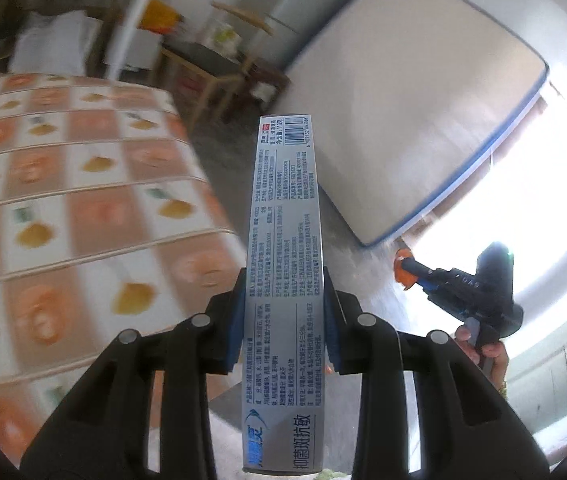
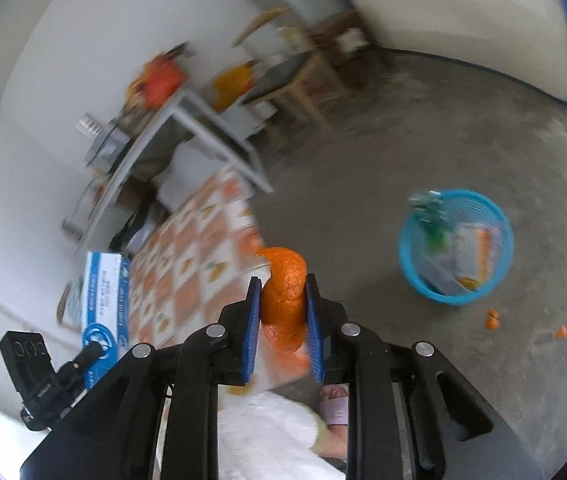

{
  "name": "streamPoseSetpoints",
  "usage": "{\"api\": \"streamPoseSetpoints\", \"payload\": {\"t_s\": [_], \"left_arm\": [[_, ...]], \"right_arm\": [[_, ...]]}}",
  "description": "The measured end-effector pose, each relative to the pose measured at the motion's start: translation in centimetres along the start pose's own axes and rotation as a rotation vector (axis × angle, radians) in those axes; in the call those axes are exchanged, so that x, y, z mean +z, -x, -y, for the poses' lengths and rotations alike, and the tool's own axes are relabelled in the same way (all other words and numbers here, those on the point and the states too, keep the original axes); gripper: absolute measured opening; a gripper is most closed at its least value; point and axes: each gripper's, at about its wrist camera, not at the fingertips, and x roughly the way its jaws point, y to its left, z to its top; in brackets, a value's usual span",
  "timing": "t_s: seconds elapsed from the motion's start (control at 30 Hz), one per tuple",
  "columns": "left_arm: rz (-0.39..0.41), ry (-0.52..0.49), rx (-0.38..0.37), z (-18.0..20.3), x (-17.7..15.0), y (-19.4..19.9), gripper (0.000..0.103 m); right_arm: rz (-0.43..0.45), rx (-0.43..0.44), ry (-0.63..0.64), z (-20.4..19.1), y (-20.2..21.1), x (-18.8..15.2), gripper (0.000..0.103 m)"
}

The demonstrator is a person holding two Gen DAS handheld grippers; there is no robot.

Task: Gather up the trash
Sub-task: 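Carry the toothpaste box with the left tool while the right tool carries the peel toward the basket, then open both tools over the blue basket, dropping the toothpaste box and peel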

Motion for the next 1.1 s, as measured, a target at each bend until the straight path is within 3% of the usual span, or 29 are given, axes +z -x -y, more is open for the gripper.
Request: {"api": "streamPoseSetpoints", "payload": {"t_s": [0.37,0.6,0.77,0.8,0.83,0.87,0.97,1.1], "left_arm": [[-0.347,-0.079,-0.025,6.8,1.4,-18.8,0.031],[-0.476,-0.147,0.029,8.9,1.2,-28.9,0.031],[-0.463,-0.196,0.037,10.6,2.6,-34.1,0.034],[-0.454,-0.204,0.041,10.8,2.9,-34.9,0.041],[-0.443,-0.215,0.065,11.0,3.1,-35.8,0.061],[-0.424,-0.213,0.086,10.9,3.0,-36.0,0.067],[-0.425,-0.174,0.064,10.1,2.6,-35.4,0.067],[-0.41,-0.172,0.061,8.9,2.3,-32.9,0.067]], "right_arm": [[-0.074,-0.072,-0.267,12.5,-5.1,-0.9,0.021],[-0.114,-0.09,-0.378,18.2,-9.7,0.2,0.021],[-0.071,-0.102,-0.423,22.1,-12.4,3.4,0.031],[-0.066,-0.114,-0.42,22.8,-13.0,3.8,0.05],[-0.061,-0.135,-0.424,24.1,-14.0,4.3,0.064],[-0.06,-0.141,-0.436,25.4,-14.9,4.4,0.065],[-0.105,-0.189,-0.487,28.2,-16.9,3.6,0.065],[-0.097,-0.196,-0.493,29.2,-16.8,1.6,0.065]]}}
